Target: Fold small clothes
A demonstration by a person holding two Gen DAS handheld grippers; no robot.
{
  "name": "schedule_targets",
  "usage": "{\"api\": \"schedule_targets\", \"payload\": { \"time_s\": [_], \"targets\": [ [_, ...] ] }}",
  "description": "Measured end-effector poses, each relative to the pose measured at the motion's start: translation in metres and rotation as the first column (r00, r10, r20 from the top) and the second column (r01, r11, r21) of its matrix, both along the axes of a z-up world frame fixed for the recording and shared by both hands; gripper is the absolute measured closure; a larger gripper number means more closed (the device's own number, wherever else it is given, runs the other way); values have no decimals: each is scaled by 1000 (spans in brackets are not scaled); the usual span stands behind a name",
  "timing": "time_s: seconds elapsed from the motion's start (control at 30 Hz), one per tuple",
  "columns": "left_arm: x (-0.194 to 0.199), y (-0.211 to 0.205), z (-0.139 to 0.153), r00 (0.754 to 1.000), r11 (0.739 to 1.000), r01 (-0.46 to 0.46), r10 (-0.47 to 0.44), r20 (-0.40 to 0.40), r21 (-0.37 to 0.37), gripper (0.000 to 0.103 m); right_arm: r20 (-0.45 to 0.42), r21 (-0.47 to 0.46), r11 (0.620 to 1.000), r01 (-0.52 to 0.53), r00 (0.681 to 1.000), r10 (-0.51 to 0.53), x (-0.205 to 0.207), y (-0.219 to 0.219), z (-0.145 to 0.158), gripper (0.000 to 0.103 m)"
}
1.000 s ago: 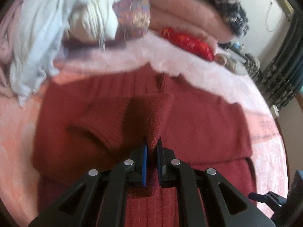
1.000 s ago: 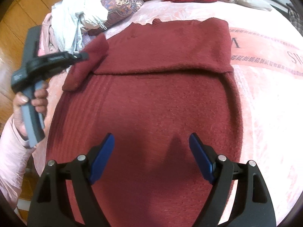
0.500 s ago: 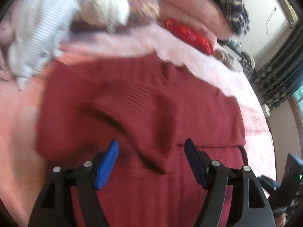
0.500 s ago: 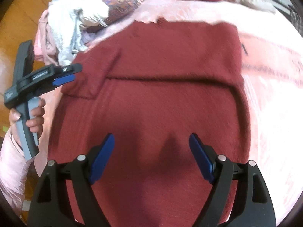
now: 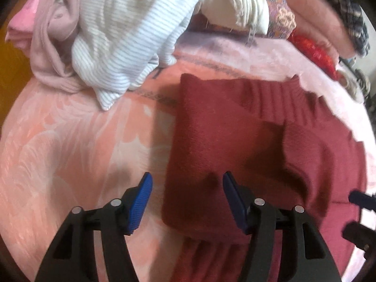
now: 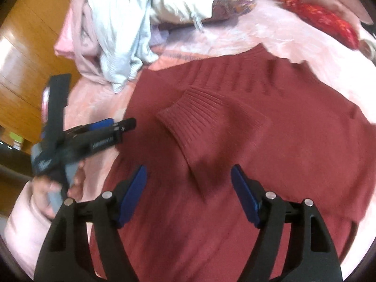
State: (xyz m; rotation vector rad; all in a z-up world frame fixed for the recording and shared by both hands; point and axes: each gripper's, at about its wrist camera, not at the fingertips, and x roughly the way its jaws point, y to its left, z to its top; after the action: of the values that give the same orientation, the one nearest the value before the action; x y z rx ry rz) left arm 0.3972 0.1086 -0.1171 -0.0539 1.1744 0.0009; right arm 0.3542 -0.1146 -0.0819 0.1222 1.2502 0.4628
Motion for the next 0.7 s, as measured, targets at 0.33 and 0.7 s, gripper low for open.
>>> {"api": "schedule_targets", "payload": {
  "time_s": [0.33, 0.7],
  "targets": [
    [9, 14, -30, 999, 998, 2, -5, -54, -57, 39, -42, -151, 988, 7, 999, -14, 46, 51, -46, 64],
    [5, 12, -33, 999, 997, -15, 12, -35, -75, 38, 50, 60, 989, 132, 990, -135, 17, -54, 7, 95]
  ]
}}
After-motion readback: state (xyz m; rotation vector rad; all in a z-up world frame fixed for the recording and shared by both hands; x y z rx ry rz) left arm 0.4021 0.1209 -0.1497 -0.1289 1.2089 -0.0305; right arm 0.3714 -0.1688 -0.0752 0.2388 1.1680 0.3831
